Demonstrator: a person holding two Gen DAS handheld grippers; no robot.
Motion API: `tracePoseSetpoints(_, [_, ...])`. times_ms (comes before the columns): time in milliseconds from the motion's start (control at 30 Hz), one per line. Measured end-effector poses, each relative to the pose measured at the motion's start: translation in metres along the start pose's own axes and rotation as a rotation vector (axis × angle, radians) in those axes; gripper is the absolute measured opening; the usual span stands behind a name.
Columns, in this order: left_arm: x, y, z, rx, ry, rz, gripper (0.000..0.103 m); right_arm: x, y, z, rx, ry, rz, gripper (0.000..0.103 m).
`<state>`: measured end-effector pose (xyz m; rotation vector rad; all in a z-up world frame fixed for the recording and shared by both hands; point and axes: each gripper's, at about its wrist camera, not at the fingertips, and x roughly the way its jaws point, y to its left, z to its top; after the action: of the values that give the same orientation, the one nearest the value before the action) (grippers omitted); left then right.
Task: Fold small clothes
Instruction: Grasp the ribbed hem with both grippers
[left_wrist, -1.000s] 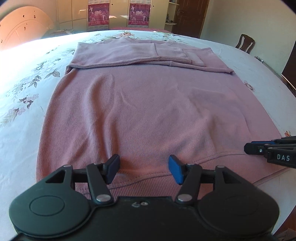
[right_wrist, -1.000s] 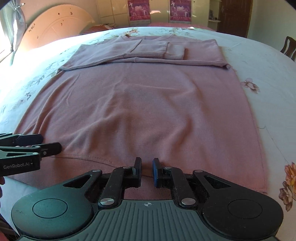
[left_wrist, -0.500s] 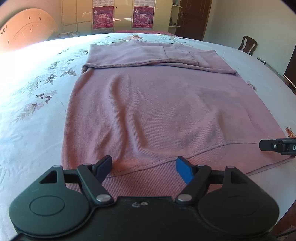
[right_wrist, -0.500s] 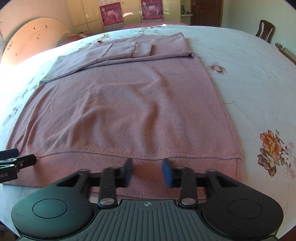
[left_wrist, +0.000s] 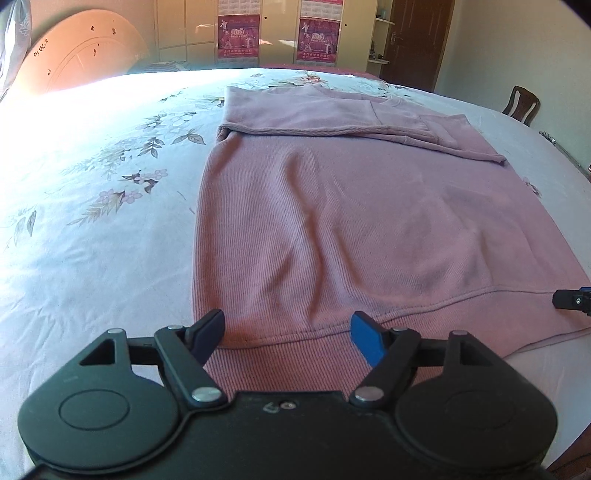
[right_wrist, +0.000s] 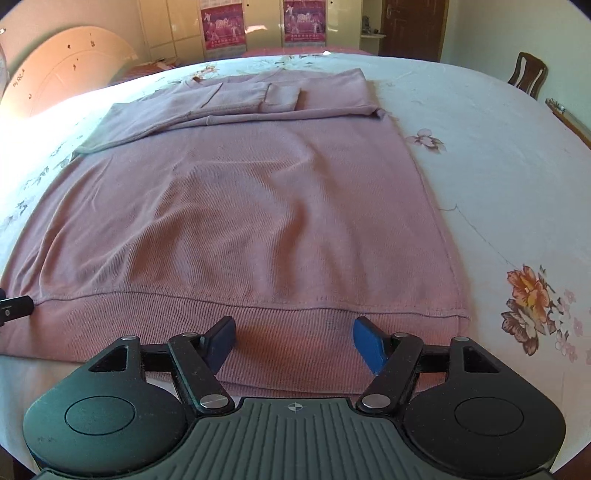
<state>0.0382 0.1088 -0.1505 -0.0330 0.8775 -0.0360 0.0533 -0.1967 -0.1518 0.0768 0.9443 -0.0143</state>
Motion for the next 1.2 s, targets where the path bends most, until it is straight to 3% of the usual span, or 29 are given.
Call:
tracePoseSetpoints(167, [0.003,0.013,0.007,-0.037,0.008,0.049,0.074,-0.001,-0.027,0.011,0.054,-0.011,-0.037,0.070])
tracePoseSetpoints(367, [0.012,0.027,0.004,-0.087,0.060,0.019,0.063,0.006,-0.058,0.012,0.083,0.019,-0.109,0.070])
tracePoseSetpoints(700, [0.011,0.019,0.000,-0.101,0.123,-0.042,0.059,0.005,-0.075,0.006,0.151,0.086,0.005,0.069])
tracePoseSetpoints(800, [0.011,0.012,0.000,-0.082,0.132,-0.066,0.054,0.005,-0.072,0.006,0.144,0.095,0.020,0.055])
tracePoseSetpoints(900, [0.010,0.015,0.000,-0.102,0.122,-0.083,0.030,0.006,-0.072,0.009,0.153,0.107,0.055,0.037])
tracePoseSetpoints(967, [0.009,0.018,0.001,-0.125,0.123,-0.111,0.022,0.008,-0.071,0.011,0.162,0.121,0.096,0.016])
tracePoseSetpoints(1200, [0.004,0.025,0.011,-0.180,0.105,-0.193,0.016,0.005,-0.077,0.016,0.202,0.117,0.140,0.014])
